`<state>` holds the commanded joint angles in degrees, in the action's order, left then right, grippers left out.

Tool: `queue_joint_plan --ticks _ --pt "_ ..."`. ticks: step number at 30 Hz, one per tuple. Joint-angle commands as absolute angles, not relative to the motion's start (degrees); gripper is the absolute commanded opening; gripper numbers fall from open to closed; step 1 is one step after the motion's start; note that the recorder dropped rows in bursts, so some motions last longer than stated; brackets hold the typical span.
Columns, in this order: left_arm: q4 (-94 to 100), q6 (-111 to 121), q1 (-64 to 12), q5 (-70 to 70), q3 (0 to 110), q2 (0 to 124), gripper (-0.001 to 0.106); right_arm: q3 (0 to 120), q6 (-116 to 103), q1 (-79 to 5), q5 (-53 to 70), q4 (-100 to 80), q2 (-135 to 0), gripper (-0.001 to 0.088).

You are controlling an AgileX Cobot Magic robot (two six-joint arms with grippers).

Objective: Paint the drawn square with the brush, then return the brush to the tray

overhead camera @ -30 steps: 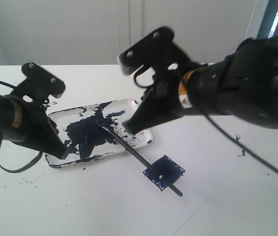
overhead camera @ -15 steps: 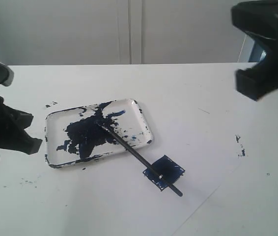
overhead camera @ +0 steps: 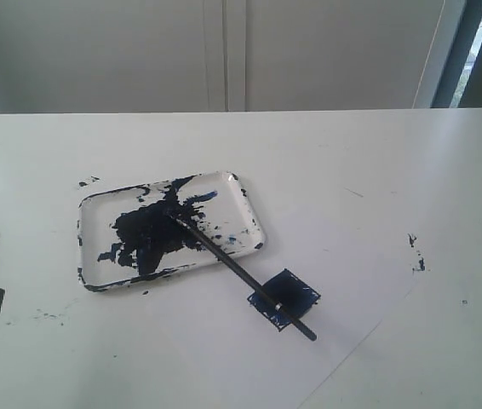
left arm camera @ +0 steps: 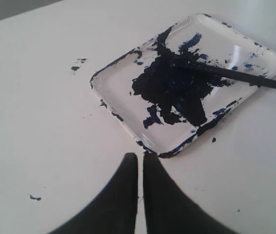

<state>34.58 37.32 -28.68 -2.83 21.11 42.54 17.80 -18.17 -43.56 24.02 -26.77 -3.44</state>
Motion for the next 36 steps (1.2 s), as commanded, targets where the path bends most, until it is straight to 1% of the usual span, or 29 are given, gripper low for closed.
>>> queue_joint_plan --ticks 4,8,30,32,36 --pt "34.58 36.37 -28.68 -2.1 20.56 41.85 0.011 15.32 -18.17 -43.56 22.08 -25.77 -3.4 0.0" --pt "34.58 33.01 -28.68 -2.9 20.56 41.85 0.011 15.26 -18.17 -43.56 23.11 -25.75 -3.4 0.0" --pt "34.75 33.25 -28.68 -3.9 20.56 41.85 0.011 15.26 -18.17 -43.56 23.12 -25.06 -2.81 0.0" --pt "34.75 33.25 -28.68 -3.9 20.56 41.85 0.011 15.26 -18.17 -42.42 23.24 -25.06 -1.09 0.0" --pt "34.75 33.25 -28.68 -3.9 20.56 41.85 0.011 15.21 -18.17 -36.17 23.7 -25.41 0.0 0.0"
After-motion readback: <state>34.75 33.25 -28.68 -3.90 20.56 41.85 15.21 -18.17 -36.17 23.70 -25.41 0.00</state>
